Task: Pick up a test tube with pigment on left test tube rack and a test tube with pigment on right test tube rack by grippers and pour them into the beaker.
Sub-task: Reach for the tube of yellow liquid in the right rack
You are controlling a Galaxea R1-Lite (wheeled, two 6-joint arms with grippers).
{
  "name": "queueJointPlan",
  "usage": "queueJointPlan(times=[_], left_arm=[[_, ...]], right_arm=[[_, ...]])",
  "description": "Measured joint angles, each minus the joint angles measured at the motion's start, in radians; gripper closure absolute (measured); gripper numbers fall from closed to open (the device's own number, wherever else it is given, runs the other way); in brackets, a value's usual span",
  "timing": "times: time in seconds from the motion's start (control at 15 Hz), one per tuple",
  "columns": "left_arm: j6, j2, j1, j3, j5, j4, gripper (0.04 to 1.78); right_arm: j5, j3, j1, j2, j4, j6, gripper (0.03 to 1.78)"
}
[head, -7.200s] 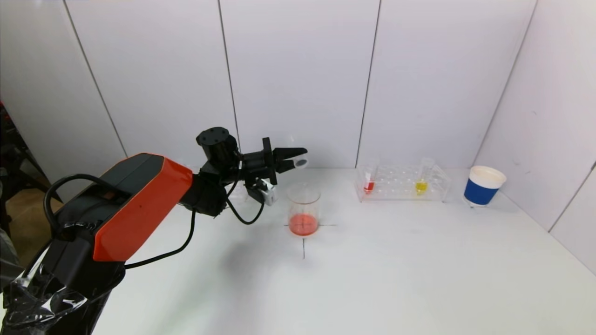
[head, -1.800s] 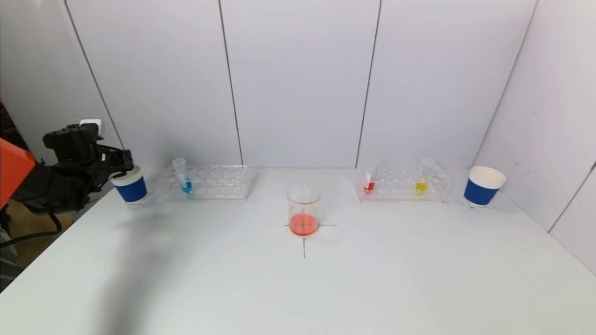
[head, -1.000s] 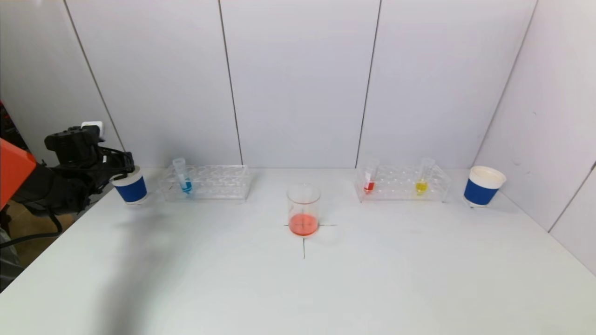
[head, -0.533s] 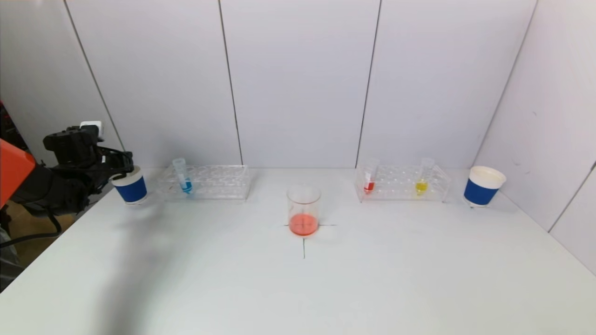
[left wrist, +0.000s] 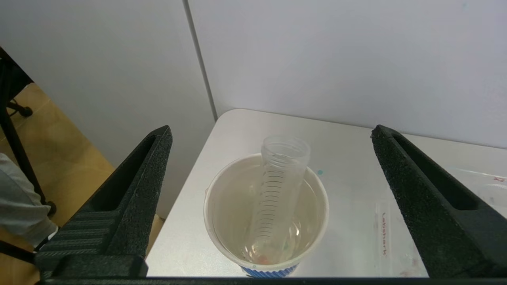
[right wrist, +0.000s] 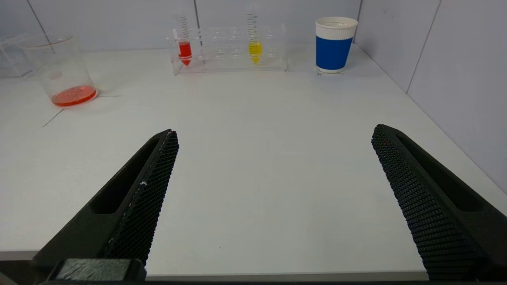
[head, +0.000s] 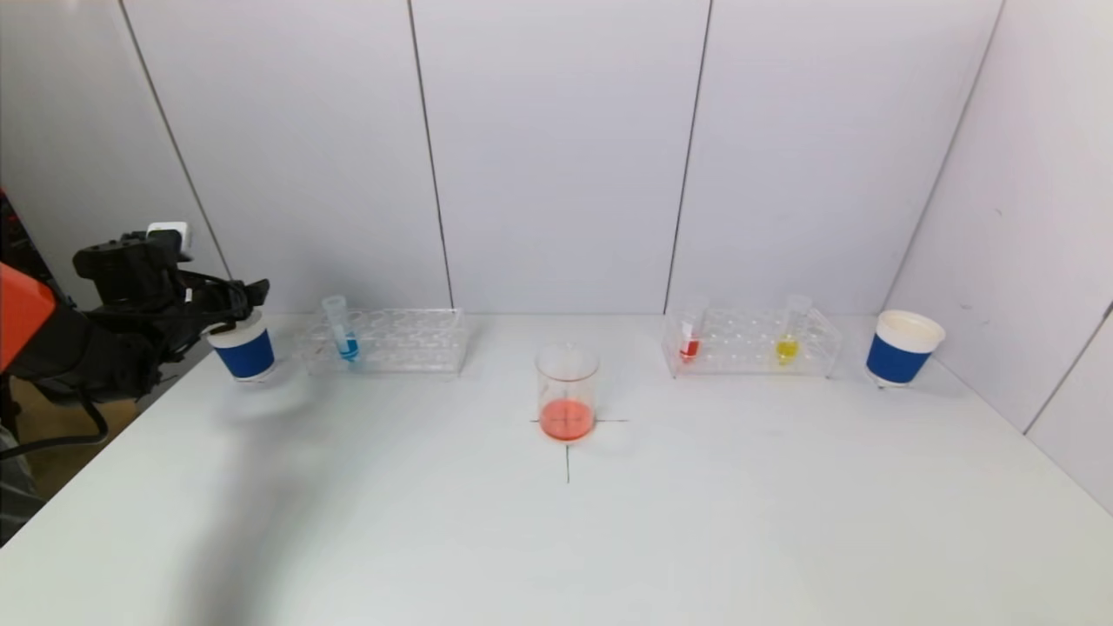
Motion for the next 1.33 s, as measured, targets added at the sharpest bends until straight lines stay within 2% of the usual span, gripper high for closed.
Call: queueJointPlan(times=[0.27, 0.47, 0.87, 1.13, 1.33], left_arm=[[0.000, -0.102, -0.009, 0.055, -0.044, 0.010, 0.06], [0.002, -0.249, -0.042, 0.164, -0.071, 0.013, 0.06], [0.024, -0.667, -0.184, 0.537, -0.076, 0.013, 0.06], [0.070, -0.953, -0.217, 0.777, -0.030, 0.015, 0.06], [0.086, -1.164, -0.223, 0.903, -0.012, 0.079, 0.06]], right_arm=[[0.000, 0.000, 0.000, 0.000, 0.000, 0.000, 0.04], [0.000, 0.000, 0.000, 0.000, 0.000, 0.000, 0.04], [0.000, 0.000, 0.000, 0.000, 0.000, 0.000, 0.04], [0.000, 0.000, 0.000, 0.000, 0.000, 0.000, 0.04], [0.000, 0.000, 0.000, 0.000, 0.000, 0.000, 0.04]])
